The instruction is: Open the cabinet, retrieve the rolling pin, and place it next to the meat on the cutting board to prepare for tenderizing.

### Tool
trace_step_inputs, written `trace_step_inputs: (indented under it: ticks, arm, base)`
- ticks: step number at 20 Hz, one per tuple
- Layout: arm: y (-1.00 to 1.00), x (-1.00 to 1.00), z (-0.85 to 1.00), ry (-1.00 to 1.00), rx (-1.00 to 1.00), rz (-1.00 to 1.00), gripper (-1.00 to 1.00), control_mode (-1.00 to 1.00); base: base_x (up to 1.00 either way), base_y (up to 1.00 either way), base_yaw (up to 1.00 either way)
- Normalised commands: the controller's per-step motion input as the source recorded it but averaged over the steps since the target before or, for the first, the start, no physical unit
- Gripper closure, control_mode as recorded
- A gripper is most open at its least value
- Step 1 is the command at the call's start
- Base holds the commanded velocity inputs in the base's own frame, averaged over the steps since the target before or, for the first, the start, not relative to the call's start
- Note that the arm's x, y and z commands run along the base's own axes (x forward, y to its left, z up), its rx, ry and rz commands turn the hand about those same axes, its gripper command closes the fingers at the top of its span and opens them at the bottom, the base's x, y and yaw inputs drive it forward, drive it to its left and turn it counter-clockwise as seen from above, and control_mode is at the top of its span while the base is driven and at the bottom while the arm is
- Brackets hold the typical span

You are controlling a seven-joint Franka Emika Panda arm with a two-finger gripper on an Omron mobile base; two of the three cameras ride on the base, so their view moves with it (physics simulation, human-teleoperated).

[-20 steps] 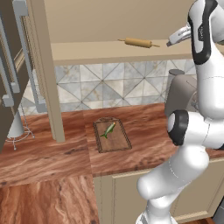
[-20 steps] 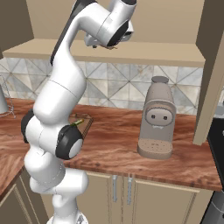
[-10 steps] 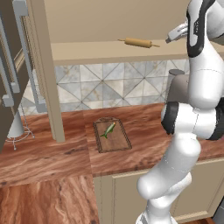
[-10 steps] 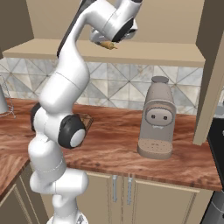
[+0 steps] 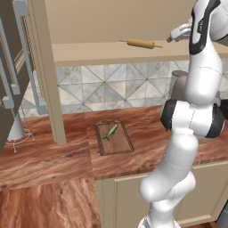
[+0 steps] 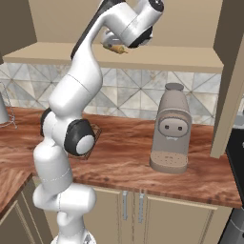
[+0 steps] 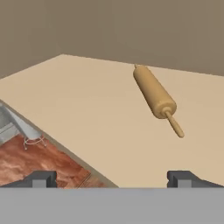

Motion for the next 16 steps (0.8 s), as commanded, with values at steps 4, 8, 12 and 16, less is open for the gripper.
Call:
trace_step_inputs:
  ticks: [4,8,12,16]
  arm:
    - [0.0,0.11,-0.01,-0.06,0.08,0.03,-1.0,-1.0]
    - [0.0,0.03,0.0,-0.14,0.02,0.02,-1.0,-1.0]
    - [0.0,0.0,0.0,-0.25,-0.02,0.0,-1.0,-1.0]
    - [0.0,0.0,-0.05,-0.25,-0.02,0.0,-1.0,-1.0]
  base:
    - [0.0,0.0,0.0]
    - [0.0,0.0,0.0]
    - [0.0,0.0,0.0]
    - [0.0,0.0,0.0]
